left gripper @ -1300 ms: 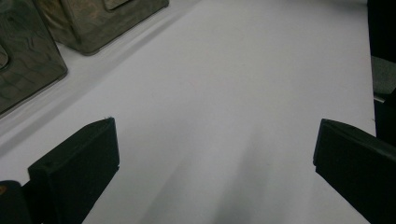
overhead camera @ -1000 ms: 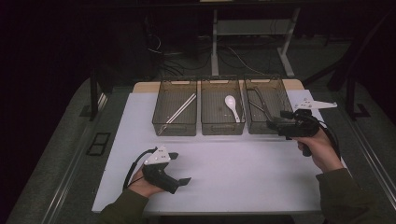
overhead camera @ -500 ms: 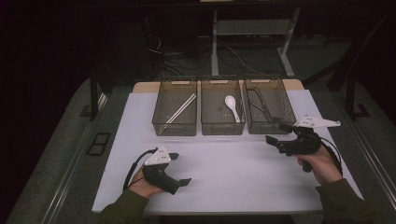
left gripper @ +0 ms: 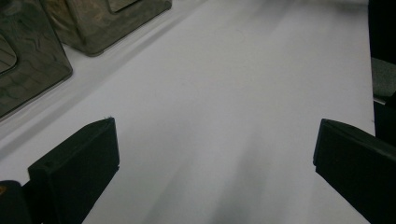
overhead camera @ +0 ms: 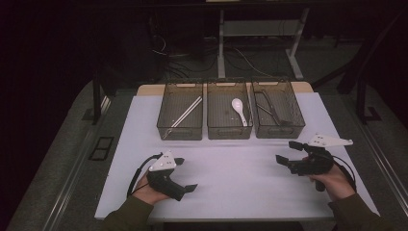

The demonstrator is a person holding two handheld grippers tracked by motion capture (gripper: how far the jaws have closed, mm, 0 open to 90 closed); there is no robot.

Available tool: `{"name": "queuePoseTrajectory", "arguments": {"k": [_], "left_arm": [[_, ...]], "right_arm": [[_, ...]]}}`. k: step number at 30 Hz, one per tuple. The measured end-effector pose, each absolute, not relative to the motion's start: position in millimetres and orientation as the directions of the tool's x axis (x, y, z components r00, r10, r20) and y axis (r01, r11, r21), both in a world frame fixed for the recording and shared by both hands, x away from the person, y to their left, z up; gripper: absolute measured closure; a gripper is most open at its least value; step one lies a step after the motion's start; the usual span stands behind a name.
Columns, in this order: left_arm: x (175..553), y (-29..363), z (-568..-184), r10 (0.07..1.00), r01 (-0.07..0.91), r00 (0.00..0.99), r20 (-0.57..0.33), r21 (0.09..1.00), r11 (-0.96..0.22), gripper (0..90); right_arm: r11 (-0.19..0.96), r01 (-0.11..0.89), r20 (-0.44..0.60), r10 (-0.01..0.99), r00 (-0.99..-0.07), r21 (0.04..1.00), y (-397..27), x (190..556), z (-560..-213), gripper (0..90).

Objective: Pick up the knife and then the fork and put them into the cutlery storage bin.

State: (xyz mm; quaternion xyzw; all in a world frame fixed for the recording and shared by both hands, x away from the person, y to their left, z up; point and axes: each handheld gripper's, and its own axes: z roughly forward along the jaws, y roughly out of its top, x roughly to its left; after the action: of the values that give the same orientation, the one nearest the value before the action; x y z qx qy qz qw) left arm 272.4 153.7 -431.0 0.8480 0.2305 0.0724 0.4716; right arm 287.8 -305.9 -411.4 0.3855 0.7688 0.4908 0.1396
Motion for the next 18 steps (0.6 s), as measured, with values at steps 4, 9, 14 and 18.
{"name": "queuePoseTrajectory", "arguments": {"k": [4,9,14,18], "left_arm": [[272.0,153.5,-430.9,0.461,0.324,0.882,-0.096,0.834,-0.446,0.0],[271.5,153.4,-430.7,0.459,0.323,0.883,-0.095,0.833,-0.450,0.0],[271.3,153.4,-430.5,0.458,0.323,0.884,-0.096,0.834,-0.448,0.0],[271.2,153.4,-430.4,0.459,0.325,0.883,-0.098,0.833,-0.447,0.0]], "right_arm": [[0.226,0.452,0.164,0.721,-0.674,0.863,-306.5,282.8,-415.5,18.3],[0.240,0.443,0.158,0.707,-0.690,0.864,-305.6,277.3,-420.8,18.2],[0.268,0.446,0.156,0.686,-0.710,0.854,-304.2,271.7,-426.5,18.1],[0.263,0.449,0.163,0.684,-0.711,0.854,-304.6,268.2,-430.1,18.1]]}}
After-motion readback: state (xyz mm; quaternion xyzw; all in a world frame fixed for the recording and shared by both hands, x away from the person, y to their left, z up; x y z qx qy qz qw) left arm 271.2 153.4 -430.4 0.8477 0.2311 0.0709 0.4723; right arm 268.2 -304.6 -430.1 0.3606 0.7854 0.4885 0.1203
